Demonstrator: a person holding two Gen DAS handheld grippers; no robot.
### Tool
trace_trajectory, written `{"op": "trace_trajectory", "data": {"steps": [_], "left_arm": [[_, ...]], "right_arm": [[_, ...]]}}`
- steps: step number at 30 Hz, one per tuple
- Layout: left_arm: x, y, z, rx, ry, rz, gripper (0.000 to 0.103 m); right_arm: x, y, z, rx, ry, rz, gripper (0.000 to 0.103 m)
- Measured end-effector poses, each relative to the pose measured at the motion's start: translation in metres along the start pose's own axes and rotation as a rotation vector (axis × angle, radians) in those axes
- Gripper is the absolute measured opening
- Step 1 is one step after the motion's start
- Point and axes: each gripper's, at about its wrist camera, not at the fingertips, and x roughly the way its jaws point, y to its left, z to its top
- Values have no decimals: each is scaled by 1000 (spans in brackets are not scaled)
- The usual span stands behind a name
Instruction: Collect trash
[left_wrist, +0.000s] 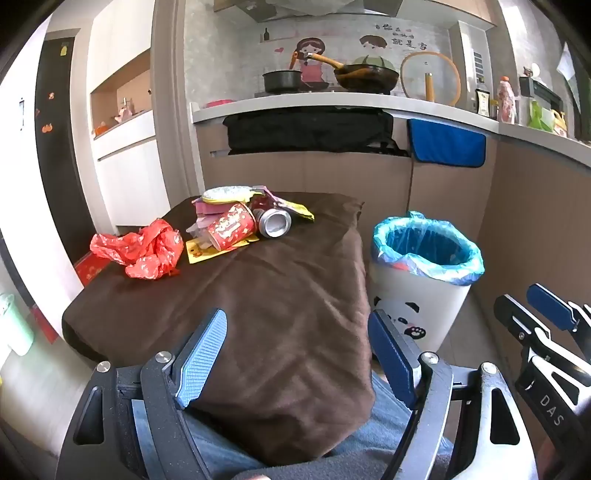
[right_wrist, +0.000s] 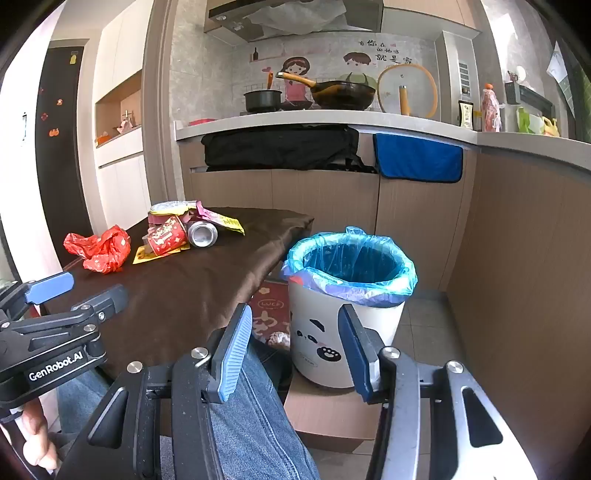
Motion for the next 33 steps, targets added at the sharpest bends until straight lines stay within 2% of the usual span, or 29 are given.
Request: {"op": "trace_trajectory", "data": {"steps": [1, 33], "left_arm": [[0, 0, 0, -4, 18, -3, 79], [-1, 0, 0, 1, 2, 3, 79]], "right_arm": [[0, 0, 0, 1, 0, 0, 46], [0, -1, 0, 7, 5, 3, 46]]}}
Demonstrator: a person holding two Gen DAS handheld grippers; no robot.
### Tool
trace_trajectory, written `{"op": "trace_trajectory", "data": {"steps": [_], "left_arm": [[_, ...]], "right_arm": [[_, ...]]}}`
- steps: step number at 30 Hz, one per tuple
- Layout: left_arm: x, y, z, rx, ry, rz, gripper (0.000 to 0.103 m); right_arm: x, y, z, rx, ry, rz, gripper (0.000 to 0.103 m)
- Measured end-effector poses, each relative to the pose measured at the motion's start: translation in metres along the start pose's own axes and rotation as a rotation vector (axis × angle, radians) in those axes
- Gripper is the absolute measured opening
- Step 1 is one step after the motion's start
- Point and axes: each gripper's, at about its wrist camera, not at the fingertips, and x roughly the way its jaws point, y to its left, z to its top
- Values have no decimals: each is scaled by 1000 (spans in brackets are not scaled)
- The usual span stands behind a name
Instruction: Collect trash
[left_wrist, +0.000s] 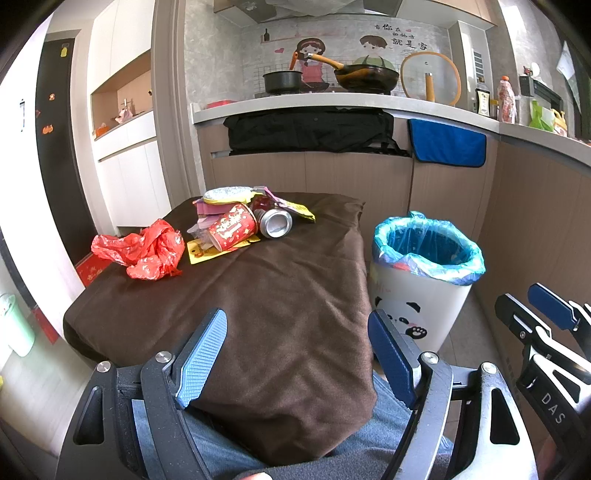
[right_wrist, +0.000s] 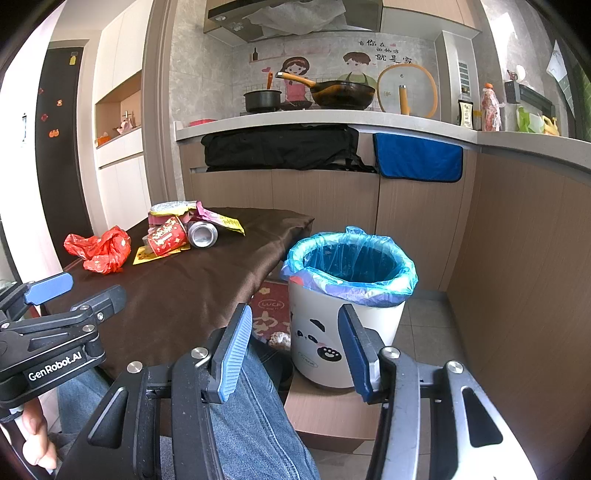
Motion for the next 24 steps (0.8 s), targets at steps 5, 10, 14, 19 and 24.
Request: {"op": "trace_trajectory", "data": {"steps": [5, 10, 14, 19, 24], "left_arm": [[-2, 0, 0, 0, 1, -2, 79], [0, 0, 0, 2, 0, -2, 79], [-1, -1, 0, 6, 2, -8, 79], [3, 0, 0, 6, 1, -8, 79], [2, -1, -1, 11, -1, -11, 79]], "right_arm": [[0, 1, 0, 0, 0, 1, 46], [1, -1, 0, 1, 0, -2, 46], [0, 0, 0, 0, 0, -1, 46], [1, 2, 0, 1, -3, -4, 46], [-4, -3, 0, 4, -11, -11, 46]]}}
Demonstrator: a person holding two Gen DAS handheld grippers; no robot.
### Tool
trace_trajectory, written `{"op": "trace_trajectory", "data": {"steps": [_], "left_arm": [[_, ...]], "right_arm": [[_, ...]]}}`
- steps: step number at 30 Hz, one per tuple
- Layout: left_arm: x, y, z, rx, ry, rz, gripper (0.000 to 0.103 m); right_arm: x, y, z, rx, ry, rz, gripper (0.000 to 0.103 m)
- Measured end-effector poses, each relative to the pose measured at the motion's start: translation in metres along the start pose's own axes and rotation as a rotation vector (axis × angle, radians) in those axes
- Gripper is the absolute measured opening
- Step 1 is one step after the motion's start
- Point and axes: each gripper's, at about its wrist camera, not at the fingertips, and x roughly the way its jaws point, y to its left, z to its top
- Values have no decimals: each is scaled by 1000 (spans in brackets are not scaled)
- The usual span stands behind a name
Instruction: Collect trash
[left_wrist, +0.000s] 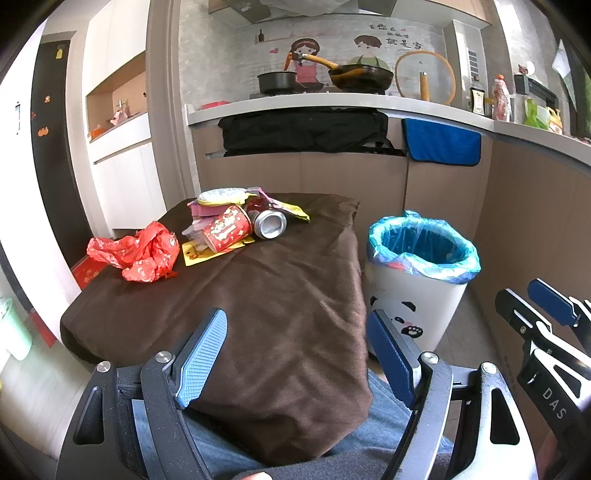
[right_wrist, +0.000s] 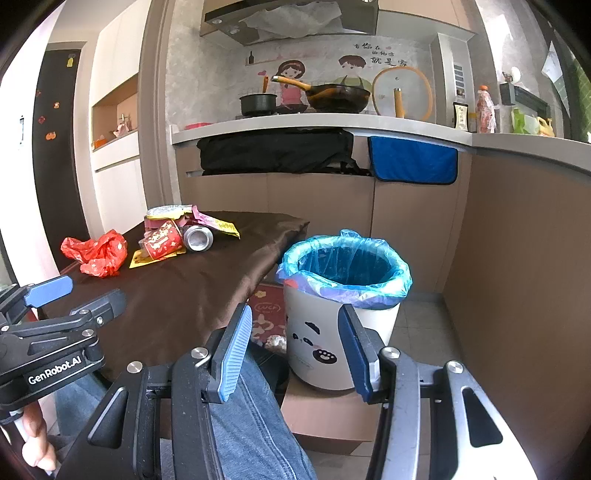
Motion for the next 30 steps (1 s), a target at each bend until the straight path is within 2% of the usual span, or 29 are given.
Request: {"op": "trace_trajectory", "data": {"steps": [30], "left_arm": [[-4, -7, 2, 5, -2, -6, 79]], "right_arm": [[-1, -2, 1, 3, -2, 1, 46]]}}
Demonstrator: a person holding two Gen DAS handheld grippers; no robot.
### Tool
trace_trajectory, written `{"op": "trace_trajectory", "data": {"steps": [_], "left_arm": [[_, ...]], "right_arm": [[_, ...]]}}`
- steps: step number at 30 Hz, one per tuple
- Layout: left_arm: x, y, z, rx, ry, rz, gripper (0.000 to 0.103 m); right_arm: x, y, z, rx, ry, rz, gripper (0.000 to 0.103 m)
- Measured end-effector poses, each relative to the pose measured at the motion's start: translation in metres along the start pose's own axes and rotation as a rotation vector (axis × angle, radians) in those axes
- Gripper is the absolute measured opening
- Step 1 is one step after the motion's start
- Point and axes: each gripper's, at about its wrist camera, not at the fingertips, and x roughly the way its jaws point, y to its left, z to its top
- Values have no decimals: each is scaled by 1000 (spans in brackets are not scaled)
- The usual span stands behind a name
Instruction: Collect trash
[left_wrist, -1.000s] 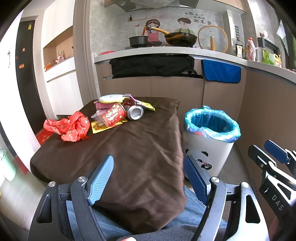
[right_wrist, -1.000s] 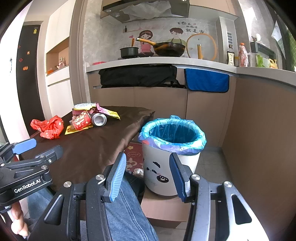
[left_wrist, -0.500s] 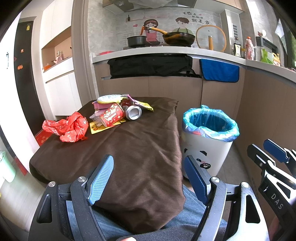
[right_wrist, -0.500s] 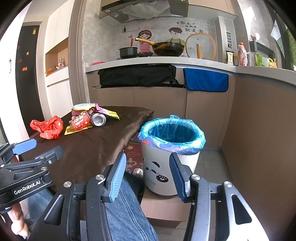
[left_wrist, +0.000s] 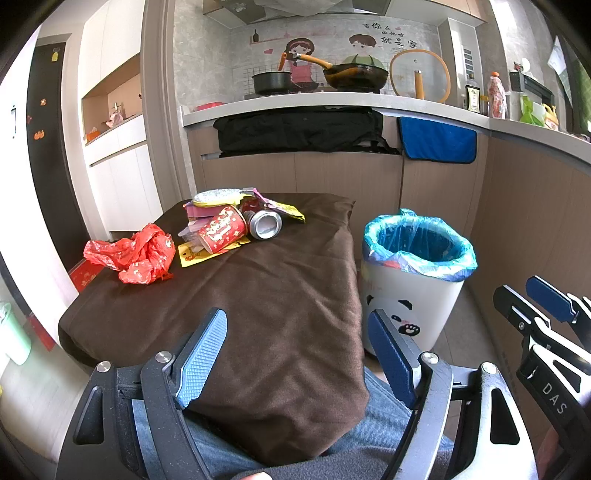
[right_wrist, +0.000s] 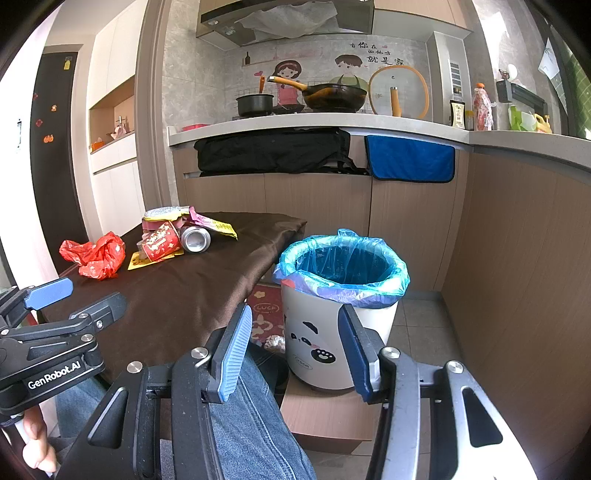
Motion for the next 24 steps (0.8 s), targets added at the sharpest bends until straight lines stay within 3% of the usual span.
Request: {"op": "trace_trajectory", "data": {"steps": [14, 24], "left_arm": [[5, 2, 1, -4, 13, 7, 79], [53, 11, 22, 68, 51, 11, 79]], "right_arm": [[6, -5, 1, 11, 21, 12, 46], [54, 7, 32, -49, 22, 60, 46]]}}
